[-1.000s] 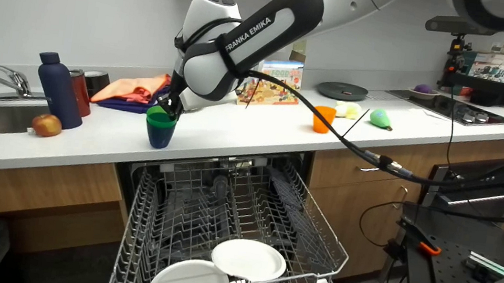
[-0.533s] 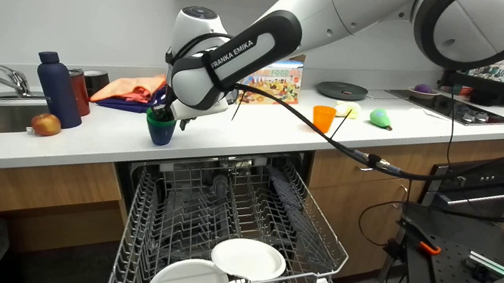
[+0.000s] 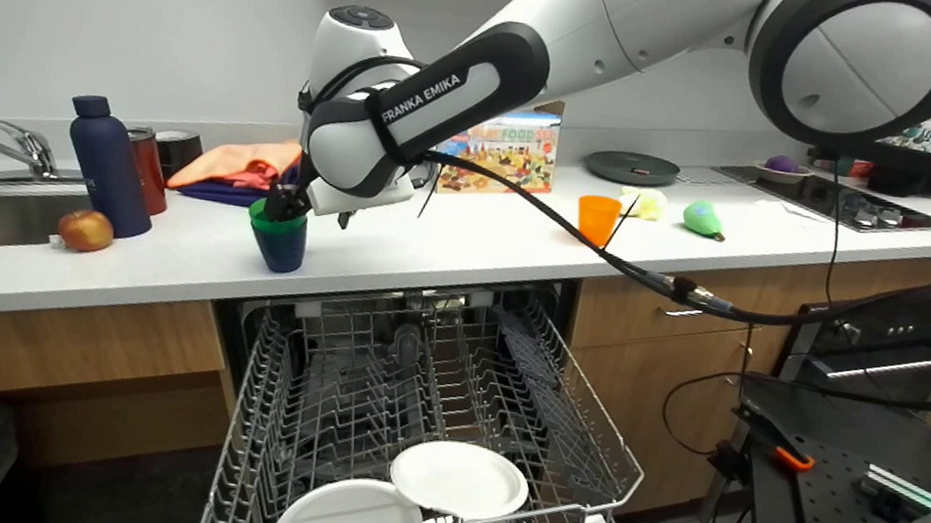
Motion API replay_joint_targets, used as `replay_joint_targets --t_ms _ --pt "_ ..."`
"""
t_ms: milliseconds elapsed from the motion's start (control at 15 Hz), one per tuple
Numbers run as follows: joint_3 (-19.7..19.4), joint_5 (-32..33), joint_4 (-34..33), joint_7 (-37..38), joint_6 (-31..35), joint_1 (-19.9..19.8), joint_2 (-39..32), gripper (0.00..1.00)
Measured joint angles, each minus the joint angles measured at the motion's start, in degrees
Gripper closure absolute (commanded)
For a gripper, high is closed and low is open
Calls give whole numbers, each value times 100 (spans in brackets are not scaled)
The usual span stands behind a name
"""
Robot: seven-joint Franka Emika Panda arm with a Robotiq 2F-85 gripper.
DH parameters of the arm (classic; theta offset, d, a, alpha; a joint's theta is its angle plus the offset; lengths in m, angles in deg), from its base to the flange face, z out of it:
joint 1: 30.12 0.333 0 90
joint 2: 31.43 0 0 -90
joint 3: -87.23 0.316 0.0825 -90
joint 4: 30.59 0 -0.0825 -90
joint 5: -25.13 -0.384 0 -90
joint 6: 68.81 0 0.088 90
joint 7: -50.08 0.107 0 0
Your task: Remove the stacked cups from the dishwasher and put them on the countertop
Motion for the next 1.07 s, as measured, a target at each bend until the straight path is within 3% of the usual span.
replay_joint_targets --t_ms 333,667,1067 --pt "221 0 -368 -119 -444 -203 2 0" --pt "489 4 -679 -731 -954 -389 71 0" --pt "717 172 -694 -1391 -1011 -401 325 0"
